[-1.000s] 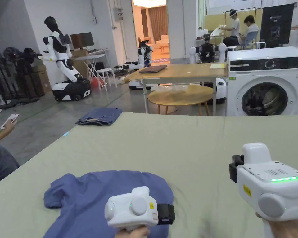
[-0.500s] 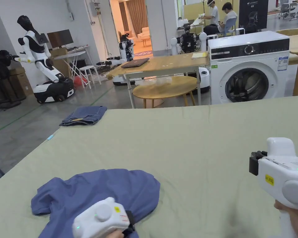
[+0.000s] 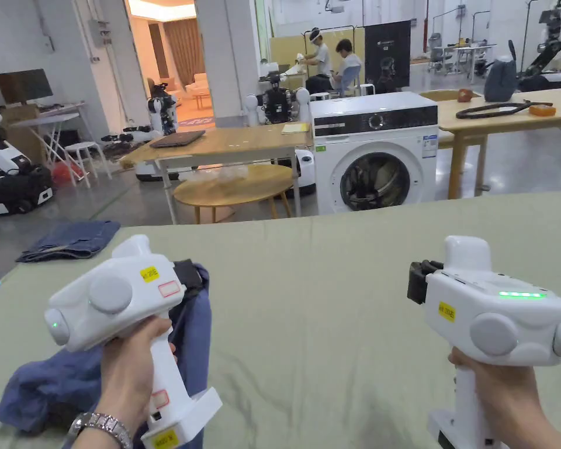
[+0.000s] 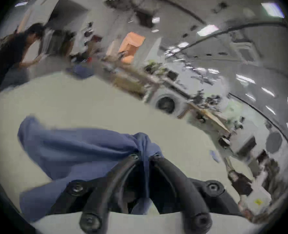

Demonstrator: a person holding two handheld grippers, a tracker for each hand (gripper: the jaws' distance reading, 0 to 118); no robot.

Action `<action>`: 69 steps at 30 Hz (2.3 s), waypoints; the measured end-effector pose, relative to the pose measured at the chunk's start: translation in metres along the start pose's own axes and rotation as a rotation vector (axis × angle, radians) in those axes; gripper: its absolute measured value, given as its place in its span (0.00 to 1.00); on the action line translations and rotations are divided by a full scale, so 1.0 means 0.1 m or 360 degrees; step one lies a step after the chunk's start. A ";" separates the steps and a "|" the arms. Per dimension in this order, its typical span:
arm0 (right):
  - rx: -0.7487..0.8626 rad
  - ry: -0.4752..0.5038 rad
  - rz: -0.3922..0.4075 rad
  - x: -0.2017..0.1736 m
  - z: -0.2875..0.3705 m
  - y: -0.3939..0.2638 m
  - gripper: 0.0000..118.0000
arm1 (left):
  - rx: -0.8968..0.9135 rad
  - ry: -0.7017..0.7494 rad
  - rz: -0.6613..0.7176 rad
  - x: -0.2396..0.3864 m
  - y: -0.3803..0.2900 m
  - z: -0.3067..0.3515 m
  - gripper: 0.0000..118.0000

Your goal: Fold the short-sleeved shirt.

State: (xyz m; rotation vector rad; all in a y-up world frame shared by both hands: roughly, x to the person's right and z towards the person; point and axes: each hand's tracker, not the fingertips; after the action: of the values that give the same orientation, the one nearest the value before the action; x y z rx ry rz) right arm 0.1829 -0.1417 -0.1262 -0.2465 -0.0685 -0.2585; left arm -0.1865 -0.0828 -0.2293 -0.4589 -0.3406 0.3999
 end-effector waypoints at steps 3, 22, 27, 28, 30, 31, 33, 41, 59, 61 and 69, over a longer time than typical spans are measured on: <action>0.0050 -0.0082 -0.0019 0.22 0.14 0.09 0.00 | 0.0032 -0.0299 -0.0209 0.76 -0.10 -0.08 0.02; -0.0009 -0.0337 0.0157 0.91 0.70 -0.13 0.00 | -0.1236 -0.0685 -0.0400 1.58 -2.74 -1.08 0.86; 0.0074 -0.0199 0.0110 0.76 0.68 -0.08 0.00 | -0.0518 -0.0608 -0.0475 1.22 -1.39 -0.45 0.87; 0.0087 -0.0181 0.0110 0.71 0.68 -0.07 0.00 | -0.0351 -0.0555 -0.0485 1.10 -1.17 -0.23 0.87; 0.0114 -0.0141 0.0119 0.64 0.67 -0.07 0.00 | -0.0062 -0.0377 -0.0503 0.82 -0.87 0.16 0.80; 0.0123 -0.0128 0.0125 0.62 0.65 -0.06 0.00 | 0.0105 -0.0280 -0.0503 0.65 -0.77 0.37 0.59; 0.0118 -0.0106 0.0130 0.56 0.61 -0.07 0.00 | 0.0351 -0.0080 -0.0497 0.33 -0.73 0.70 0.00; -0.0003 -0.0046 0.0127 0.43 0.39 -0.29 0.00 | -0.0023 0.0280 0.0054 -1.01 -1.08 0.74 0.00; -0.0425 -0.0013 0.0250 0.33 -0.52 -0.58 0.92 | -0.0783 0.0704 -0.0280 -1.07 -1.89 -1.10 0.72; -0.0497 -0.0007 0.0317 0.17 -0.89 -0.59 0.95 | -0.0730 0.0647 -0.0303 -1.05 -1.83 -0.93 0.35; -0.0937 0.0094 0.0501 -0.74 -2.45 -1.01 0.95 | -0.0638 0.0550 -0.0236 -1.16 -1.90 -0.72 0.00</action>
State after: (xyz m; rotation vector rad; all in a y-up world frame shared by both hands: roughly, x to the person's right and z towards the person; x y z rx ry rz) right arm 0.0943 -0.2792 -0.3468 -0.8264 0.1077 0.0352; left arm -0.2029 -0.3164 -0.2233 -0.8758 -0.1145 0.1000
